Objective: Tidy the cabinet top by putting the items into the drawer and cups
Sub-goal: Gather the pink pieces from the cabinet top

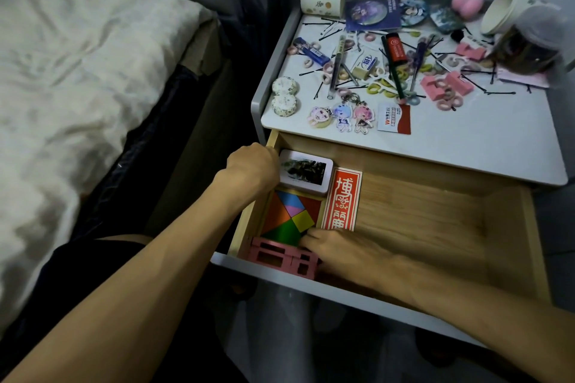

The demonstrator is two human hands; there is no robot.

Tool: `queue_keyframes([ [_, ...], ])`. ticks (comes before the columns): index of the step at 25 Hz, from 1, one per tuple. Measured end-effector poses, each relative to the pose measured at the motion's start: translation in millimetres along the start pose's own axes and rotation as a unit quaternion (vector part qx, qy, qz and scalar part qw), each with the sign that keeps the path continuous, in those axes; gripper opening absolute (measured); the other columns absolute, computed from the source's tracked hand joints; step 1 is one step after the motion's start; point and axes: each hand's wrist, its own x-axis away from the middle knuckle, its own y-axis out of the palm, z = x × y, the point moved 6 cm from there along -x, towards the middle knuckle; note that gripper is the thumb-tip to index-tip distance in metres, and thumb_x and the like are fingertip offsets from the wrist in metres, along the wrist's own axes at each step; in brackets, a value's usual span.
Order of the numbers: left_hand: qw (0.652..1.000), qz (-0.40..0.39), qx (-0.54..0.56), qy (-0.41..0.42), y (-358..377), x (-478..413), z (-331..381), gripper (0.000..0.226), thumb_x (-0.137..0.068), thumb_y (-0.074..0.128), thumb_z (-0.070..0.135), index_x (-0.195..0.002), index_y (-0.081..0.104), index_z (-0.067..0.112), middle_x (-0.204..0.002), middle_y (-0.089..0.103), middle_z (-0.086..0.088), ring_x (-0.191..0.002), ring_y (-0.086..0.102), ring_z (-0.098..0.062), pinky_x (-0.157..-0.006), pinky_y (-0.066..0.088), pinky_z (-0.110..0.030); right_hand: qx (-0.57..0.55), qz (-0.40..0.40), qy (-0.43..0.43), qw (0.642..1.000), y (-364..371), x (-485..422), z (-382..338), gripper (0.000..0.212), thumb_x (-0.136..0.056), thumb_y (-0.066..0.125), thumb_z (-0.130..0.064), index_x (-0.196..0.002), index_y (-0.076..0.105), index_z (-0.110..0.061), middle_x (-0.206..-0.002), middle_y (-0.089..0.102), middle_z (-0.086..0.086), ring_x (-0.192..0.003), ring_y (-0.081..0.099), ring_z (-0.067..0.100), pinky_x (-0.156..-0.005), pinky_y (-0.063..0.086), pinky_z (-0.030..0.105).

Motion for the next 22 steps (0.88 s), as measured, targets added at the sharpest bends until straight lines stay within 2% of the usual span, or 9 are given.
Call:
queue_keyframes([
  [5,1.0,0.0,0.005,0.016,1.4,-0.1,0.2,0.026,-0.095,0.049,0.015,-0.115,0.057,0.003,-0.104,0.061,-0.014,-0.095,0.062,-0.031,-0.065,0.043,-0.034,-0.019,0.012,-0.001,1.0,6.2,-1.2,4.5,0.034,-0.096,0.053,-0.017,-0.13,0.053,-0.015,-0.121,0.057,0.008,-0.106,0.059,0.02,-0.094,0.051,0.033],
  [9,1.0,0.004,0.007,0.023,0.8,-0.9,-0.6,0.024,-0.094,0.05,0.016,-0.112,0.058,0.003,-0.087,0.051,-0.009,-0.086,0.059,-0.028,-0.064,0.044,-0.034,-0.012,0.002,-0.012,1.0,21.5,-6.2,10.9,0.035,-0.095,0.041,-0.031,-0.131,0.042,-0.03,-0.12,0.055,0.002,-0.104,0.06,0.016,-0.087,0.055,0.032],
  [15,1.0,0.008,-0.002,0.027,-0.6,1.1,0.8,0.023,-0.094,0.05,0.015,-0.112,0.059,0.004,-0.098,0.061,-0.013,-0.093,0.062,-0.03,-0.065,0.045,-0.033,-0.005,-0.005,-0.025,1.0,4.8,-8.5,5.4,0.04,-0.093,0.052,-0.015,-0.132,0.051,-0.021,-0.119,0.054,0.005,-0.102,0.06,0.022,-0.085,0.055,0.036],
  [19,1.0,-0.011,-0.007,0.011,-2.4,3.0,0.4,0.022,-0.094,0.051,0.016,-0.112,0.058,0.006,-0.079,0.048,-0.004,-0.085,0.06,-0.027,-0.065,0.047,-0.034,-0.02,-0.016,-0.015,1.0,0.4,-7.1,0.1,0.043,-0.094,0.054,-0.014,-0.136,0.047,-0.019,-0.123,0.052,0.006,-0.105,0.059,0.022,-0.088,0.053,0.035],
  [22,0.999,-0.048,-0.006,-0.013,-4.6,7.3,-0.1,0.02,-0.094,0.055,0.017,-0.11,0.06,0.008,-0.074,0.049,-0.003,-0.084,0.064,-0.026,-0.068,0.052,-0.034,-0.014,-0.016,-0.011,1.0,0.3,-6.4,2.5,0.051,-0.091,0.058,-0.013,-0.139,0.043,-0.019,-0.123,0.051,0.007,-0.105,0.059,0.024,-0.088,0.053,0.038],
])
